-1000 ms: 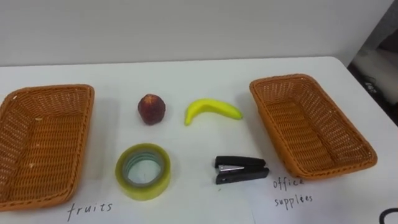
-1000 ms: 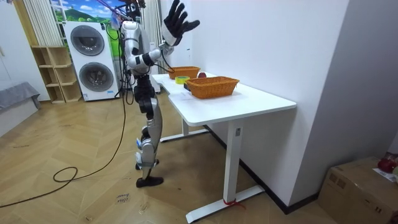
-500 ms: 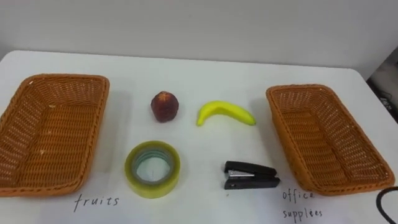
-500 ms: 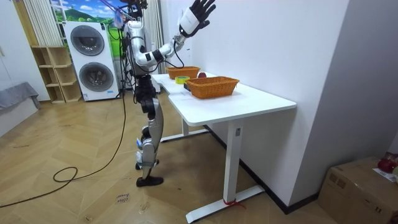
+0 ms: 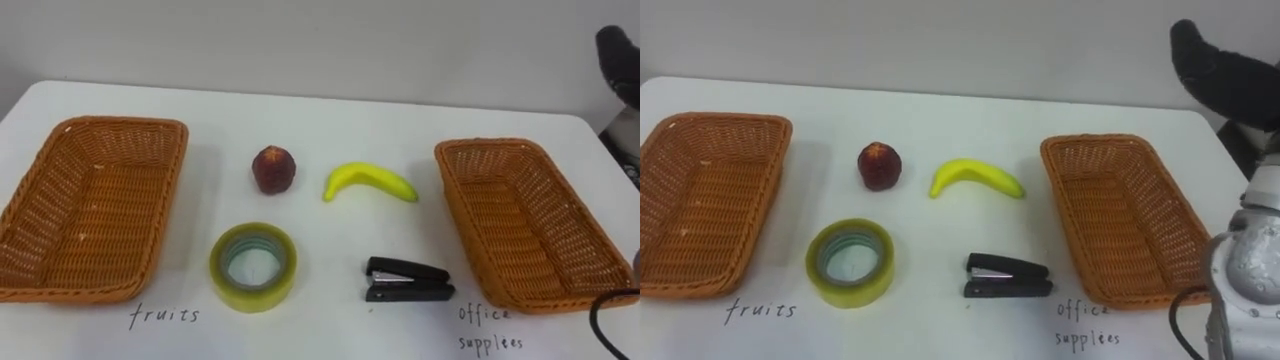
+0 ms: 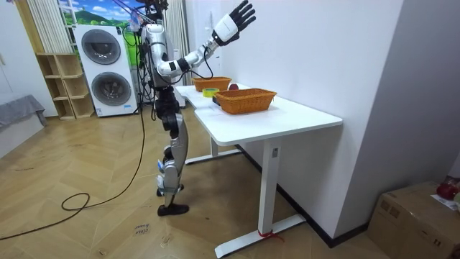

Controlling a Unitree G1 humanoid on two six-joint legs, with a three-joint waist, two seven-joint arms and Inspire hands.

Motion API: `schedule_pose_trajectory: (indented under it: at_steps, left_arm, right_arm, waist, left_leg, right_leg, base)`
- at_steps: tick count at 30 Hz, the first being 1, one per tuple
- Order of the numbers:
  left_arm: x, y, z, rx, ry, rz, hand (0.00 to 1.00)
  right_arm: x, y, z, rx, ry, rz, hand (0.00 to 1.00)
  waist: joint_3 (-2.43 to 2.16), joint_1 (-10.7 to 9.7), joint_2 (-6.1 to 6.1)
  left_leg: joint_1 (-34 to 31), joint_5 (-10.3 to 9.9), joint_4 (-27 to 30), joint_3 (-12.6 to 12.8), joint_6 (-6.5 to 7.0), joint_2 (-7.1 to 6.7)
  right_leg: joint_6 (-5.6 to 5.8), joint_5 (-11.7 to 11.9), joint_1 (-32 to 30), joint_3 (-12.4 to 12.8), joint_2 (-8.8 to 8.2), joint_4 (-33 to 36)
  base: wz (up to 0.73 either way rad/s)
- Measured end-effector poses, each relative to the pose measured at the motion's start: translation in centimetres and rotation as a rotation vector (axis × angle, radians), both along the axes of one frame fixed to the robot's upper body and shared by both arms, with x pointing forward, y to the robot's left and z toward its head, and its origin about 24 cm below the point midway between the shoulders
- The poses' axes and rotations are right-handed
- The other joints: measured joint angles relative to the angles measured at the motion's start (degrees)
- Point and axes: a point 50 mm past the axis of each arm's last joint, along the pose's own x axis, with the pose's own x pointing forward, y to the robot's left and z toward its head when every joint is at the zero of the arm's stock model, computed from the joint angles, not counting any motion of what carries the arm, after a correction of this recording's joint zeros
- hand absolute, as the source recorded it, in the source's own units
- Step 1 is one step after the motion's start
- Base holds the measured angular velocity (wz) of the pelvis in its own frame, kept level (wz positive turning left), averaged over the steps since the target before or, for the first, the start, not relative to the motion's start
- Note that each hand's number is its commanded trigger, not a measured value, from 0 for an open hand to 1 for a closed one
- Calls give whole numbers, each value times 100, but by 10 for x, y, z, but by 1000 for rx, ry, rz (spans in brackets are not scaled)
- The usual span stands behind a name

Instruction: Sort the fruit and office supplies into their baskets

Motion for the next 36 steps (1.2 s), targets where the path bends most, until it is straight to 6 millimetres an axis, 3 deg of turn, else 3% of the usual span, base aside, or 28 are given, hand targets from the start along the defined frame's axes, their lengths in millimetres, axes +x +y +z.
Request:
schedule_pose_trajectory:
  at_steps: [2,5,9,14,25,36]
  left_arm:
    - [-1,0,0,1,0,2,0]
    - [3,1,1,3,-13,-1,0]
    - [6,0,0,-10,-16,-5,0]
    - [6,0,0,-21,-9,-6,0]
    - [9,-1,0,-25,-12,-7,0]
    - [18,2,1,-31,-23,-31,0]
  right_arm:
    - [2,0,-2,-19,22,15,0]
    - [6,5,-8,-35,80,59,0]
    - [13,8,-22,-54,191,123,0]
    - [14,11,-24,-88,235,176,0]
    - [20,27,-37,-228,370,297,0]
    - [22,48,-70,-337,594,493,0]
  waist:
    - [-31,17,16]
    - [-32,16,24]
    - [4,11,16]
    - [45,15,-31]
    - [-1,13,-133]
    - [11,17,-124]
  left_leg:
    - [2,4,-4,-28,8,-7]
    - [10,5,-13,-78,8,-12]
    - [87,7,-60,-108,12,-13]
    - [68,10,-59,-110,16,-16]
    - [53,19,-47,-109,31,-25]
    - [-15,22,35,-130,37,-26]
  right_leg:
    - [7,8,5,-3,12,11]
    - [7,11,26,-6,9,2]
    - [7,11,92,-36,-18,-5]
    - [7,11,87,-31,-21,1]
    - [24,29,92,-56,-36,3]
    - [20,54,92,-117,-39,9]
  base:
    - [3]
    - [2]
    - [2]
    - [0]
    - [0]
    - [2]
